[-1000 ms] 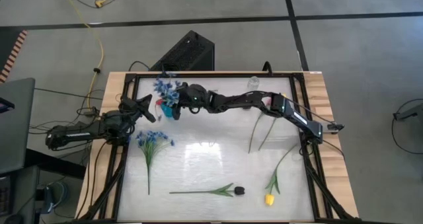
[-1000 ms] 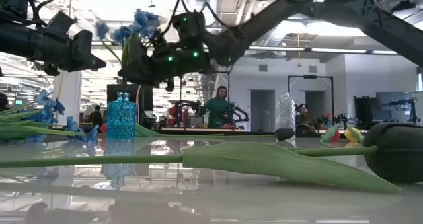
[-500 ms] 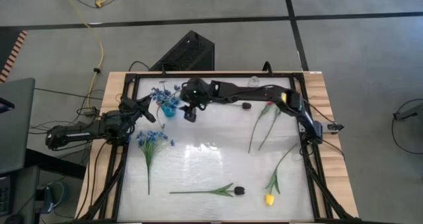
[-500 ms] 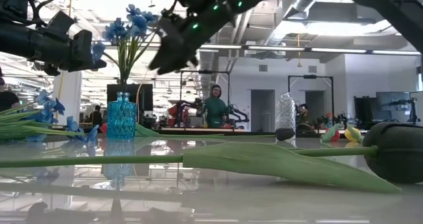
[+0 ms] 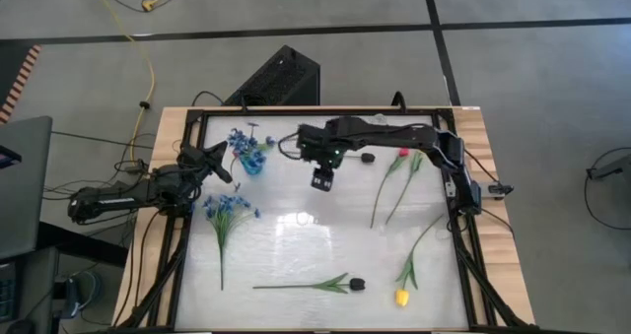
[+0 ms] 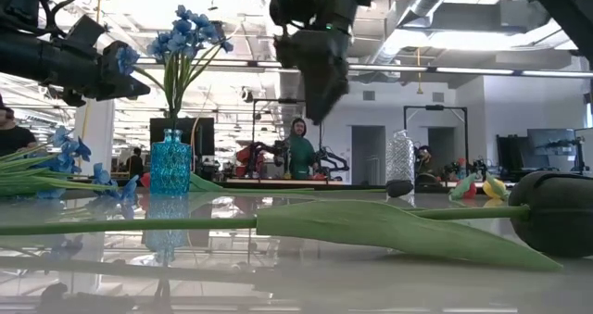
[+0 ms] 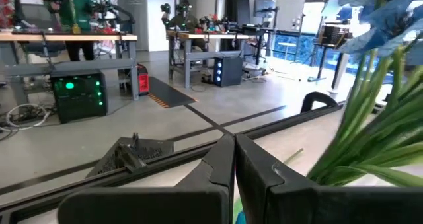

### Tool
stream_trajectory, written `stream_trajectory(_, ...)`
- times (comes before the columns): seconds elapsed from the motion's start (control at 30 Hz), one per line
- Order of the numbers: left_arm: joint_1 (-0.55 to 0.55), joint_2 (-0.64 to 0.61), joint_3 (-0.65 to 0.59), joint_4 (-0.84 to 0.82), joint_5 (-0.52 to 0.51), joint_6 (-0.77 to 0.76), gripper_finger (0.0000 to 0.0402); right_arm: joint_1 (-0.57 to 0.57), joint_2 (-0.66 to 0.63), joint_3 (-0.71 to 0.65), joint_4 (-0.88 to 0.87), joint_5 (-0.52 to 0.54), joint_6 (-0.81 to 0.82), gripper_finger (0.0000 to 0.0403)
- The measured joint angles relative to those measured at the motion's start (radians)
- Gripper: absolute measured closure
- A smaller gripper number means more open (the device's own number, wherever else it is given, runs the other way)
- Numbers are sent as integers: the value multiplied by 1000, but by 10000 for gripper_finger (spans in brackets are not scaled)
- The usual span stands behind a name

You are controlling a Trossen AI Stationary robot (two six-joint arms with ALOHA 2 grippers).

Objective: Sort flowers into vase by color
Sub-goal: Put the blue flowers into the blue vase

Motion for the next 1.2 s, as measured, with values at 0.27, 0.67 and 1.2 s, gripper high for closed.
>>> stream_trajectory(0.27,0,0,0,4,381,-115,401,129,-45,-126,-5,64,22,169)
stream_trajectory(0.67,-28,0,51,-175,601,-382,401,342,-303,-574,248,289,236,193)
stream_trajectory(1.2,-169,328,341,-611,618,-680,401,479,-442,-870,694,543,284,232)
